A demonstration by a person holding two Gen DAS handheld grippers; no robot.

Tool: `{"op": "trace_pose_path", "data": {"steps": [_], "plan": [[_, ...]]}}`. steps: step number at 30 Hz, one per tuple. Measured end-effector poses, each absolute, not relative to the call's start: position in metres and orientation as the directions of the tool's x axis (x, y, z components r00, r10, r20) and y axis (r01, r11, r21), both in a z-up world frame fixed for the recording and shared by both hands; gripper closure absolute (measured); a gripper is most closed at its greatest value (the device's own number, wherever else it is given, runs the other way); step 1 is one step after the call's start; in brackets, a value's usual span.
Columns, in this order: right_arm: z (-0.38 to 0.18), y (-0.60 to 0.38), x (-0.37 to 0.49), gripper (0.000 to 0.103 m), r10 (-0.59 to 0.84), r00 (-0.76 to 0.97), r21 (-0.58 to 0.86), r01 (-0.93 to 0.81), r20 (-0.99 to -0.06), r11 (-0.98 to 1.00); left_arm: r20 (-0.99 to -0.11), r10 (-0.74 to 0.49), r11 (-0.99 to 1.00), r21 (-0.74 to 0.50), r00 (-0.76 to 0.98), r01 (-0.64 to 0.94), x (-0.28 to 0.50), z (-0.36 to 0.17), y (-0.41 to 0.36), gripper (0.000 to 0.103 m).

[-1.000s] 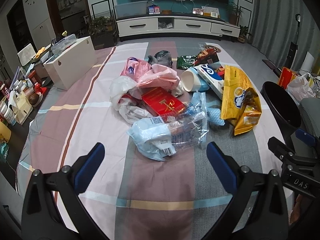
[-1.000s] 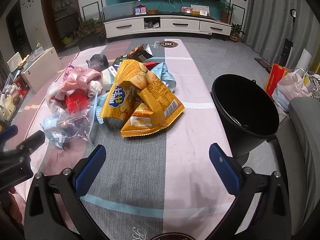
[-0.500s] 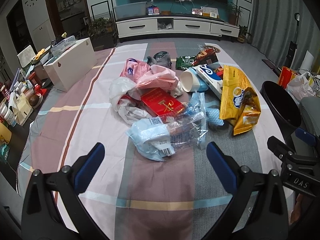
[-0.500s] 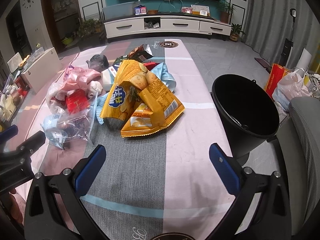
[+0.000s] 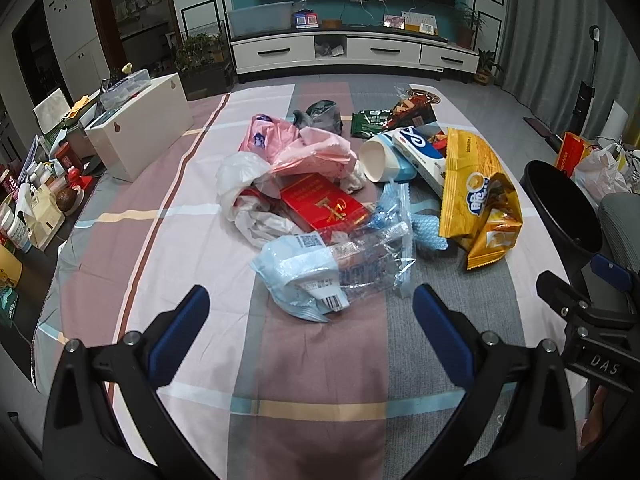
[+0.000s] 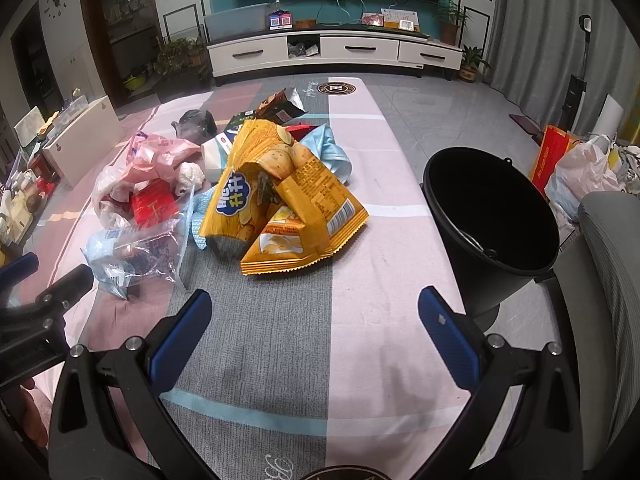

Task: Collect trash
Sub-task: 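Grasp the yellow chip bag with the right tool while the left tool grasps a clear plastic bag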

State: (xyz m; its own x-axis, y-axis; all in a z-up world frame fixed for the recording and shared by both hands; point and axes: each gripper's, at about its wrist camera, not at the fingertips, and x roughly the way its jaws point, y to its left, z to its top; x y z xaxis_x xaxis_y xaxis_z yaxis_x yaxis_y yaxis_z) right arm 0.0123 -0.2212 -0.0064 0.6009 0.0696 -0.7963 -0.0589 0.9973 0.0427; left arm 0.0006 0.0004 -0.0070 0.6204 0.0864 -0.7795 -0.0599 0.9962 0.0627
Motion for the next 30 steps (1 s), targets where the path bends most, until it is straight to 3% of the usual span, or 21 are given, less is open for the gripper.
{"op": "trace_pose_path", "data": {"steps": [5,9,11,15,21,25,28,30], "plan": [[-0.004,-0.223,0.011,0.002,0.092,0.621,0.064,-0.067,-0.778,0.996,-0.774,0.036,0.999,0.012,0.632,-0.042,0.001,-0.007,0.005,0.002],[0.004,-0.226,0.005,0.002,0.149,0.708,0.084,-0.125,-0.690,0.989,-0.719,-0.185,0.977,-0.206,0.670,0.049,0.004,-0.006,0.027,0.002],[0.005,-0.228,0.011,0.002,0.159,0.703,0.081,-0.143,-0.694,0.986,-0.675,-0.284,0.947,-0.311,0.681,0.087,0.011,-0.005,0.042,0.002],[0.015,-0.234,0.037,0.002,0.214,0.670,0.115,-0.189,-0.711,0.975,-0.683,-0.254,0.962,-0.254,0.684,0.104,0.041,0.009,0.045,0.002],[-0.003,-0.229,0.072,0.003,0.209,0.657,0.080,-0.221,-0.724,0.972,-0.685,-0.348,0.932,-0.327,0.640,0.157,0.071,0.003,0.056,0.002],[-0.032,-0.225,0.078,0.017,0.239,0.613,0.096,-0.257,-0.753,0.962,-0.745,-0.335,0.942,-0.276,0.576,0.191,0.073,-0.020,0.059,0.003],[-0.035,-0.224,0.083,0.017,0.254,0.628,0.090,-0.280,-0.735,0.956,-0.757,-0.385,0.920,-0.273,0.528,0.280,0.072,-0.028,0.053,0.003],[-0.038,-0.222,0.088,0.018,0.279,0.619,0.108,-0.299,-0.735,0.948,-0.784,-0.342,0.930,-0.203,0.519,0.307,0.072,-0.035,0.045,0.003]]}}
